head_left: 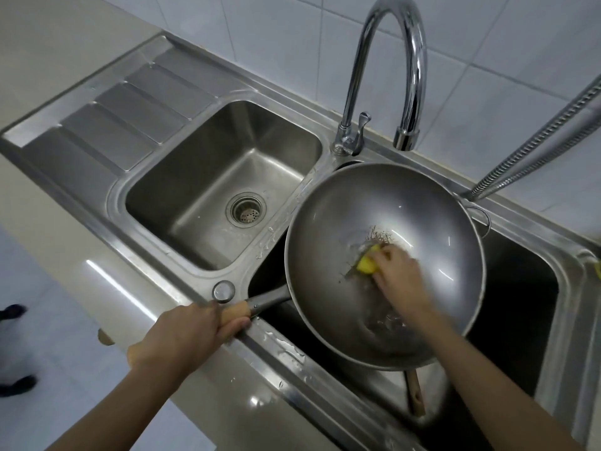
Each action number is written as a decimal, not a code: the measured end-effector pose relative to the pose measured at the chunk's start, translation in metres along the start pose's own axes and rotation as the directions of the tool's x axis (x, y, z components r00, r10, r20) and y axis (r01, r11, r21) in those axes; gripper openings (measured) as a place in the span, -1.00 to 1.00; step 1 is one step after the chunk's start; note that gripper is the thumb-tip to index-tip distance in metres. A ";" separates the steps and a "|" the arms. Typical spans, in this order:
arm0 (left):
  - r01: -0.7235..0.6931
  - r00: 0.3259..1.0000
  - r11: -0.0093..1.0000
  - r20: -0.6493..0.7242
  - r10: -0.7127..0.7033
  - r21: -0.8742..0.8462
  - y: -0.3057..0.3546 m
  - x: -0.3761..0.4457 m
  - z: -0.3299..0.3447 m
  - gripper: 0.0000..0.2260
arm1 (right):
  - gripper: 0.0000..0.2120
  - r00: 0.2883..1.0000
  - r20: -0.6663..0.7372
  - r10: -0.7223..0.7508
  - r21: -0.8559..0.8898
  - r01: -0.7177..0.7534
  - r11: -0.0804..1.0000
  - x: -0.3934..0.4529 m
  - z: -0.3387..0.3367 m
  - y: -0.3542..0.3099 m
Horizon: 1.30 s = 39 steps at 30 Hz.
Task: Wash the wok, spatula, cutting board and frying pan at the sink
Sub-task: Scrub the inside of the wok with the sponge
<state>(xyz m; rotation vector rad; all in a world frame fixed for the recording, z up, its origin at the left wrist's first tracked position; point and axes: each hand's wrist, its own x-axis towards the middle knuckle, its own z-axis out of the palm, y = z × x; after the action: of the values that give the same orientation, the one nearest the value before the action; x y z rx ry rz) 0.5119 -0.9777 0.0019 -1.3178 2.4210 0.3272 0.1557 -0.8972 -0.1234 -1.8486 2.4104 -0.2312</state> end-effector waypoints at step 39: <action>0.036 0.998 0.997 -0.051 -0.032 0.072 -0.001 0.001 0.009 -0.44 | -0.50 0.928 0.359 0.097 0.415 -0.252 0.874 -0.075 -0.002 -0.065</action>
<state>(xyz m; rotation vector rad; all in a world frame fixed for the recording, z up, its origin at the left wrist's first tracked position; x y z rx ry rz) 0.5135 -0.9758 -0.0065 -1.3491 2.4238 0.1973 0.2372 -0.8411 -0.1112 -1.3299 2.0548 -0.3977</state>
